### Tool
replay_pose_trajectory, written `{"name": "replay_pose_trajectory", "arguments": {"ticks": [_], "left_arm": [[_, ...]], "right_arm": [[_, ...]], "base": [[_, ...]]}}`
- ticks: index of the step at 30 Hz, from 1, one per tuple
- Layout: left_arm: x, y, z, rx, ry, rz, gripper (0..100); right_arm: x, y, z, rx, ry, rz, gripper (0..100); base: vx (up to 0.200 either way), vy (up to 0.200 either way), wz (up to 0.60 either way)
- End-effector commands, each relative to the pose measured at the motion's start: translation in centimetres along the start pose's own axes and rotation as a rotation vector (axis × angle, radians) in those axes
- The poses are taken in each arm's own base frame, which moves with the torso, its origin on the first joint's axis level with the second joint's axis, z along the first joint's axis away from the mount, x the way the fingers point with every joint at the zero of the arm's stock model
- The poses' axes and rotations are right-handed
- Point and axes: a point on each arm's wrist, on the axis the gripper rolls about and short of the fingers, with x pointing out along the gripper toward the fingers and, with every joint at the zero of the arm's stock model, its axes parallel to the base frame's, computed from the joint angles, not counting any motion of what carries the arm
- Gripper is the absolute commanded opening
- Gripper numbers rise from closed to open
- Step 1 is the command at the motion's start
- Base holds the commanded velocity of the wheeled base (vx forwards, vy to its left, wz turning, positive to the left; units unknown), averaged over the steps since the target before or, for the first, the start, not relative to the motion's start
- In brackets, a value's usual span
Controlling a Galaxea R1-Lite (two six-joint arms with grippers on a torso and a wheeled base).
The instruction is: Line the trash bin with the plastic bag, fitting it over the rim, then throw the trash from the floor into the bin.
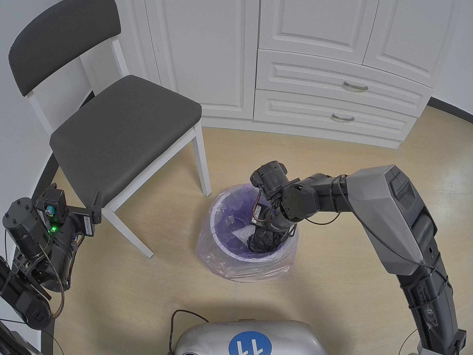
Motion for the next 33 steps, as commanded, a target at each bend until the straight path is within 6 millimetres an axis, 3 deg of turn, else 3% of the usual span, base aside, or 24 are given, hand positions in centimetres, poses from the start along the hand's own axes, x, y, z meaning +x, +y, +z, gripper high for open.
{"name": "replay_pose_trajectory", "arguments": {"ticks": [1, 12, 19, 33], "left_arm": [[0.1, -0.2, -0.3, 0.008, 0.015, -0.006, 100], [0.1, -0.3, -0.5, 0.012, 0.021, -0.010, 100], [0.2, -0.3, -0.5, 0.011, 0.020, -0.009, 100], [0.2, -0.6, -0.6, 0.016, 0.028, -0.020, 100]], "right_arm": [[2.7, 0.5, -1.5, 0.037, -0.056, 0.038, 0], [4.3, -0.2, -2.6, -0.006, -0.034, -0.005, 0], [4.5, 0.7, -2.6, 0.071, -0.083, 0.063, 0], [7.1, 0.7, -4.5, 0.093, -0.160, 0.070, 0]], "base": [[0.000, 0.000, 0.00], [0.000, 0.000, 0.00], [0.000, 0.000, 0.00], [0.000, 0.000, 0.00]]}}
